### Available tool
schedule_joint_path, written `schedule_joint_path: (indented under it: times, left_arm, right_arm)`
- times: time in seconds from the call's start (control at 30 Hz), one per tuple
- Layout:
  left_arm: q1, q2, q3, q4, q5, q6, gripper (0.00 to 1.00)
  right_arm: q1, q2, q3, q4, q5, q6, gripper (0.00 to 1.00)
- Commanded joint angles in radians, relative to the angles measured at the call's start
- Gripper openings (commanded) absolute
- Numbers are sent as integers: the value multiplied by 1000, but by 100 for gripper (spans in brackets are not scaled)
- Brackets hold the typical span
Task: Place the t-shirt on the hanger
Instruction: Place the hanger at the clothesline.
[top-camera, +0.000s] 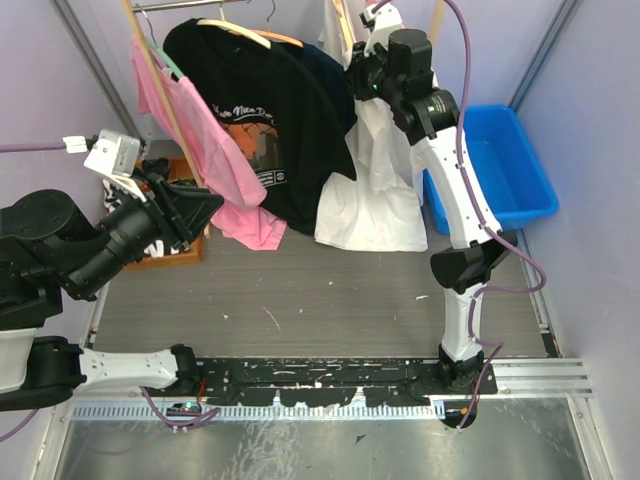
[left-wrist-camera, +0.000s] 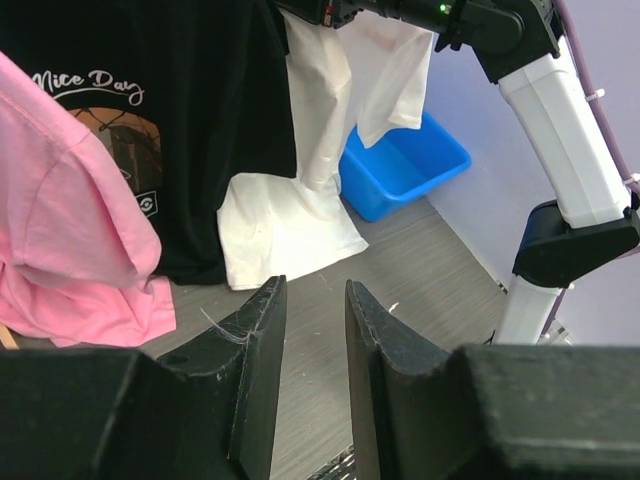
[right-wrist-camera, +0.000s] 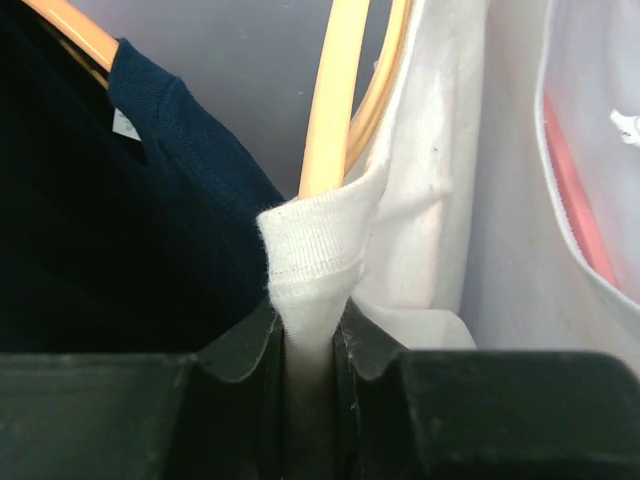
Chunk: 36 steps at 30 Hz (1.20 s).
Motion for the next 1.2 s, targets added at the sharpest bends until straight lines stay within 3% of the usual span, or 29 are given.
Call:
schedule_joint_path:
  times: [0.0,0.27,0.67,0.73,0.77,0.83,1.17]
  left_arm:
    - [2,3,25,-11,16,-12,36]
    - [2,3,31,-16,21,-17,36]
    - [2,-26,-5,-4,20,-20,36]
    - [3,-36,-17,1,19,-22,36]
    - [2,-42,-25,5,20,-22,36]
    - [2,-50,-40,13,20,-23,36]
    - [2,-119,-112,29,14,-29,37]
  right_arm:
    - [-11,26,-32,100,227,-121,1]
    - [45,19,-85,204,370,-308,1]
    - [43,30,-94,153,350,-263,3]
    - [42,12,-96,122,338,-238,8]
    - [41,-1,-100,111,334,-226,16]
    - [39,-32,-104,88,325,-205,42]
    - [25,-222,-52,-21,238,-68,70]
